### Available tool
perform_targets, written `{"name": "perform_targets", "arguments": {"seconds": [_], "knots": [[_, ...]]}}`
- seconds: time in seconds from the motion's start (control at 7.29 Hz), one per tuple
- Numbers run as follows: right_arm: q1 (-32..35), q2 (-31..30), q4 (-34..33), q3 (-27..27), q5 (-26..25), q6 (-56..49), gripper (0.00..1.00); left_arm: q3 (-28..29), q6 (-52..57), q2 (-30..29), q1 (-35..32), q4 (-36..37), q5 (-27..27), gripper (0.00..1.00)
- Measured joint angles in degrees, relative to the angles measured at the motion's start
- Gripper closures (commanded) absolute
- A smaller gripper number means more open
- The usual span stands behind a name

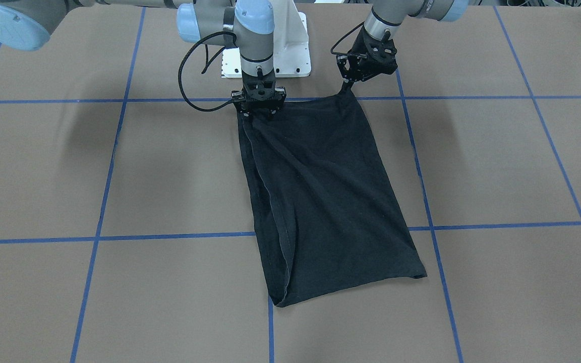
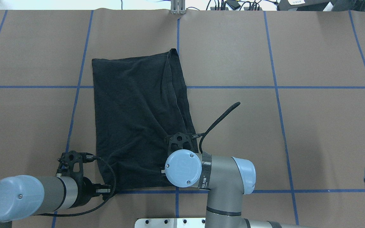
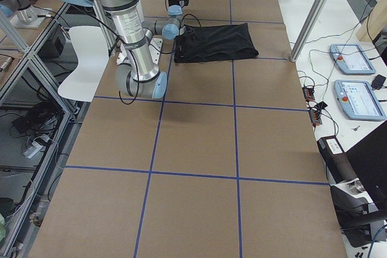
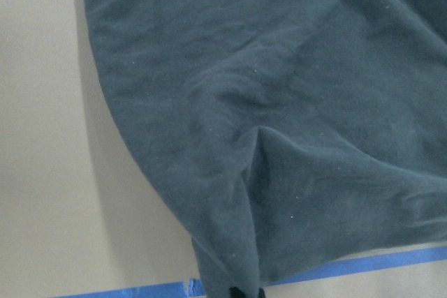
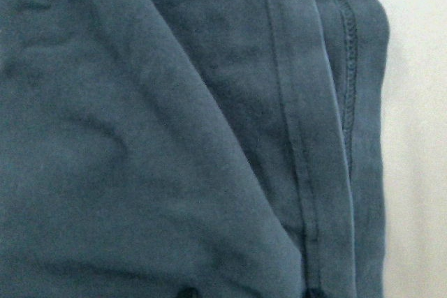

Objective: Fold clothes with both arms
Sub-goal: 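Hold the near corners with both grippers, adjusting the right gripper slightly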

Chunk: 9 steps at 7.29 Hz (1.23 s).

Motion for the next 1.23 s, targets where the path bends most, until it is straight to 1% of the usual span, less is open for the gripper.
{"name": "perform_targets", "arguments": {"seconds": [0.41,0.55,0.82,0.96,1.23], "knots": [[0.19,0.03,-2.38,2.2,0.1,0.02,1.0,-0.05,0.0,-0.11,0.0,0.0,0.0,1.0],[0.14,0.03,-2.57,2.32,0.07,0.02,0.85,-0.05,0.0,-0.13,0.0,0.0,0.0,1.0],[0.37,-0.17,-2.56,2.79,0.32,-0.02,0.1,-0.05,0.0,-0.15,0.0,0.0,0.0,1.0],[0.61,-0.53,-2.56,3.45,0.44,-0.08,0.01,-0.01,-0.02,-0.15,0.0,0.0,0.0,1.0],[0.81,-1.98,-2.58,5.01,0.52,-0.15,0.01,0.05,-0.32,-0.15,0.04,0.0,0.06,1.0]]}}
